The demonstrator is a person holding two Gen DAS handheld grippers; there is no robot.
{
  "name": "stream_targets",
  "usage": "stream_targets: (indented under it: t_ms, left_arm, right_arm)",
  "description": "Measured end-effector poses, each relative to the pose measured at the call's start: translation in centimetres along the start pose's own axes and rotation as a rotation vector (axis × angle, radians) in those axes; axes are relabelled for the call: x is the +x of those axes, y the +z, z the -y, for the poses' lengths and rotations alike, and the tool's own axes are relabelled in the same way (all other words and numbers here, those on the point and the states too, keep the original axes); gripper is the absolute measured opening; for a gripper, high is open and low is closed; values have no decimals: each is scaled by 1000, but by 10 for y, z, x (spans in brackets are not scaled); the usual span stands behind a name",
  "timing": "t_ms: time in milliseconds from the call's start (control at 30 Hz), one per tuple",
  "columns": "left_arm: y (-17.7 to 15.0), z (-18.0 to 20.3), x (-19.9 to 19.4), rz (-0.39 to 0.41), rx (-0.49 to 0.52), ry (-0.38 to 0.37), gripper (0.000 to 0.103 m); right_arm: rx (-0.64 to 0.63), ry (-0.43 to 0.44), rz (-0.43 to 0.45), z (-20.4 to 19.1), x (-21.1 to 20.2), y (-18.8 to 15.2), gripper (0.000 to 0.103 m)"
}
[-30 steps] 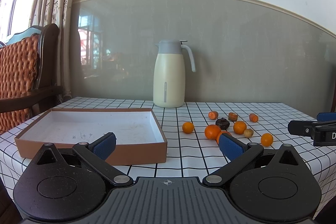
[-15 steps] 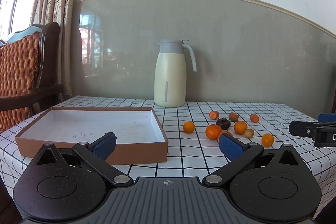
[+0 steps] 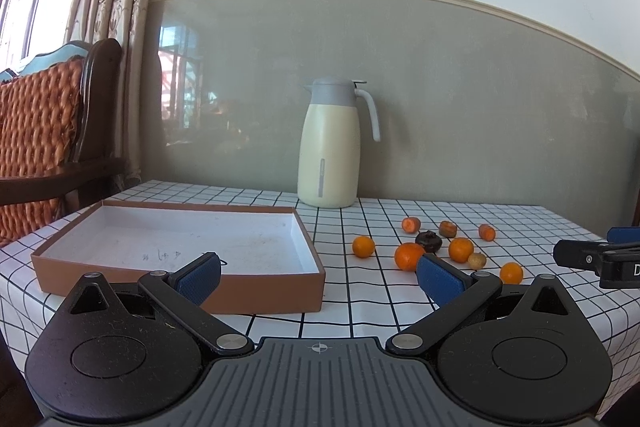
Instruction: Organize fruits
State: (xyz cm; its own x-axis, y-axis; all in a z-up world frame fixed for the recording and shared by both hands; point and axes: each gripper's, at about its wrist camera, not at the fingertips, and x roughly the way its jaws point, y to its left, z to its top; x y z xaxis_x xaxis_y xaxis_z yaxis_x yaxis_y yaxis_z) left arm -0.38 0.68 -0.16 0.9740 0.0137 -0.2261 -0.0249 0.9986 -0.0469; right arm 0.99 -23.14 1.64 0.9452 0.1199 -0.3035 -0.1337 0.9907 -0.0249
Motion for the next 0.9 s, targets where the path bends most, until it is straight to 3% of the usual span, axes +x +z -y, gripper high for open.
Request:
stream_targets:
  t_ms: [367,533,633,900]
  left_arm:
    - [0,1,4,-27,1,18,103]
    - [2,3,8,-46,7,-6,103]
    - [3,6,10,-41,7,-12,103]
    - [2,35,41,-33,48,-72,103]
  right_arm:
    - [-31,-20,-42,1,4,2,97]
    - [-39,-54,-59,4,4,1,97]
    - [-25,-1,-74,8,7,2,97]
    - [-28,-77,-65,18,42,5,97]
